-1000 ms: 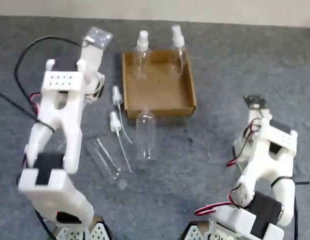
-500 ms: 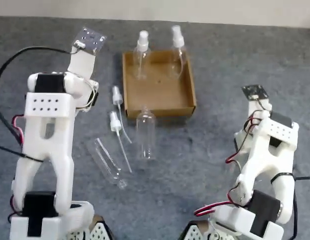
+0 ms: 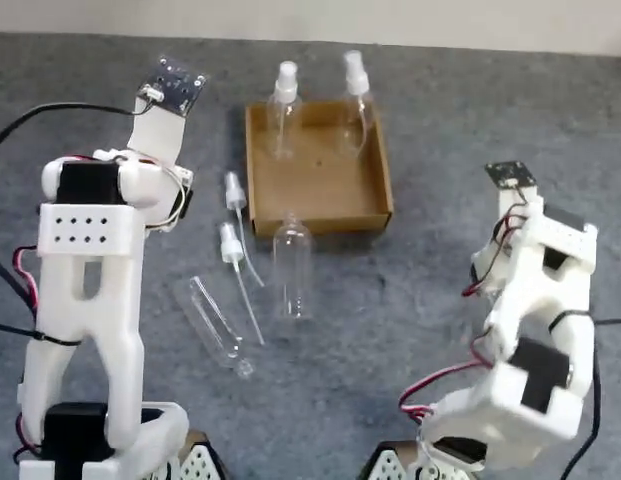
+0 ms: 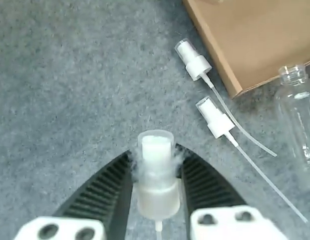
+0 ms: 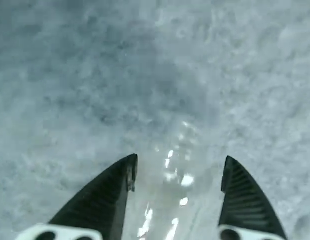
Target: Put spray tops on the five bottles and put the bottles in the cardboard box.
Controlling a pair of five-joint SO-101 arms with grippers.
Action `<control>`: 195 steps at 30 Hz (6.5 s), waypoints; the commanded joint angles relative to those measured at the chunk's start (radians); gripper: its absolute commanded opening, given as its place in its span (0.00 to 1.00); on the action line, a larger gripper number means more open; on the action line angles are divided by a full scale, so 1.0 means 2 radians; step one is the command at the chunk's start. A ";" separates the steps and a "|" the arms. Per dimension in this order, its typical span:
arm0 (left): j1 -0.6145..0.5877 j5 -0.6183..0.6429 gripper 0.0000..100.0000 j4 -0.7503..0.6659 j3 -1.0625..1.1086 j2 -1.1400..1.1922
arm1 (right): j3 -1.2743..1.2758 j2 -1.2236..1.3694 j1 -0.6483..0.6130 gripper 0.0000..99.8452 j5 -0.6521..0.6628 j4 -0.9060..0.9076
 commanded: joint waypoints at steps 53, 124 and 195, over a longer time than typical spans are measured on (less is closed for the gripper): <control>0.021 0.143 0.00 0.046 -0.052 -0.350 | 0.109 -0.498 -0.550 0.00 -0.271 -0.030; 0.206 0.249 0.00 -0.147 0.389 -0.531 | 0.429 -0.751 -0.603 0.00 -0.269 -0.315; 0.175 0.141 0.27 -0.193 0.527 -0.695 | 0.020 -0.355 -0.534 0.00 -0.269 -0.258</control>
